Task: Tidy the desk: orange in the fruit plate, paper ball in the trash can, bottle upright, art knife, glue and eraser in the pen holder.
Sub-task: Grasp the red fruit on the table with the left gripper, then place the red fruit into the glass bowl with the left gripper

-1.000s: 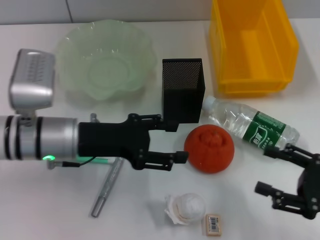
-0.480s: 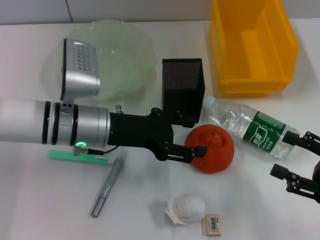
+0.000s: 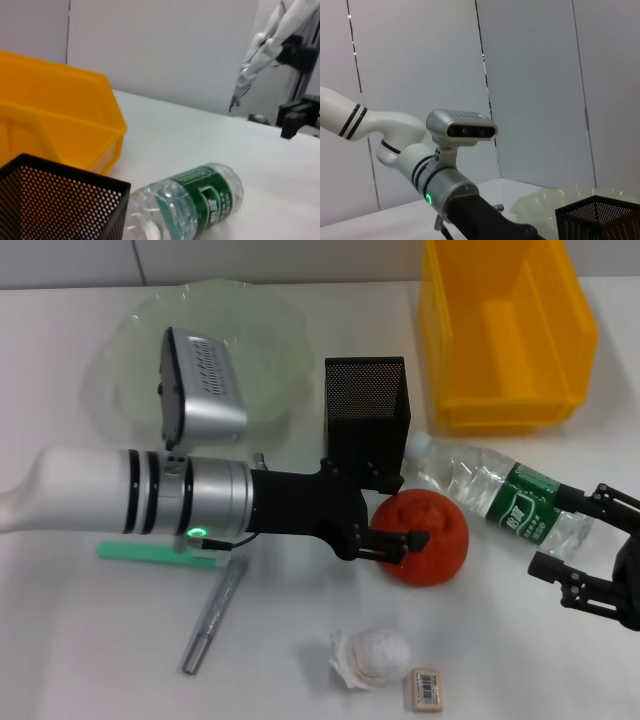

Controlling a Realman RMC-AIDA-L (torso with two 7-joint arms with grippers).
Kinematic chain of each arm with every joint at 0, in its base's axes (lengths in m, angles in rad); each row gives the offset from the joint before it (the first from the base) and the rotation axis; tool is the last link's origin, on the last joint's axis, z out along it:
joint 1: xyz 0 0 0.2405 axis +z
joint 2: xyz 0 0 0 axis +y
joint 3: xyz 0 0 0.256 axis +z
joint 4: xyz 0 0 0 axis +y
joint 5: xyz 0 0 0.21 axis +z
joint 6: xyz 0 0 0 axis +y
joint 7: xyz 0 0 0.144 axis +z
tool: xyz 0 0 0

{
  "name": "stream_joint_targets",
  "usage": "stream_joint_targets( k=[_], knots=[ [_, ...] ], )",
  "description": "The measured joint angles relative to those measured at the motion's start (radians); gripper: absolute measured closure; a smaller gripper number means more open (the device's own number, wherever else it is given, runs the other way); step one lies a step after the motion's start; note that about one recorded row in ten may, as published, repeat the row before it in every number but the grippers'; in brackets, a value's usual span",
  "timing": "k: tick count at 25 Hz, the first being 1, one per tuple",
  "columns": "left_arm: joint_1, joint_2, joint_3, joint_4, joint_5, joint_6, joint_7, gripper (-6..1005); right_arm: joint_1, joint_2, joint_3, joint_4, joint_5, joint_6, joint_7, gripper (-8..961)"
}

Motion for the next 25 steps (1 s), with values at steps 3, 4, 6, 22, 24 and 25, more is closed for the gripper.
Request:
stream_joint_targets(
  k=[3,4,6,22,24,25],
  knots=[
    [0.009,0.0,0.081,0.018,-0.064,-0.05,0.002,323,0.003,0.002,0.0,0.0,-0.001,0.002,0.0,151],
    [0.009,0.0,0.081,0.018,-0.064,-0.05,0.002,325,0.003,0.002,0.0,0.0,-0.001,0.002,0.0,151],
    [0.037,0.0,0.18,0.07,-0.134,-0.127,0.002,329,0.003,0.003,0.0,0.0,-0.001,0.002,0.0,151],
    [0.064,0.0,0.332,0.124,-0.241,-0.254,-0.005,358,-0.003,0.005,0.001,0.007,-0.001,-0.006,0.0,152],
    [0.072,0.0,0.332,0.134,-0.241,-0.255,-0.003,383,-0.004,0.006,0.001,0.009,-0.001,-0.006,0.0,152],
    [0.086,0.0,0.332,0.152,-0.241,-0.252,-0.003,407,-0.005,0.006,0.001,0.01,-0.001,-0.006,0.0,152]
  ],
)
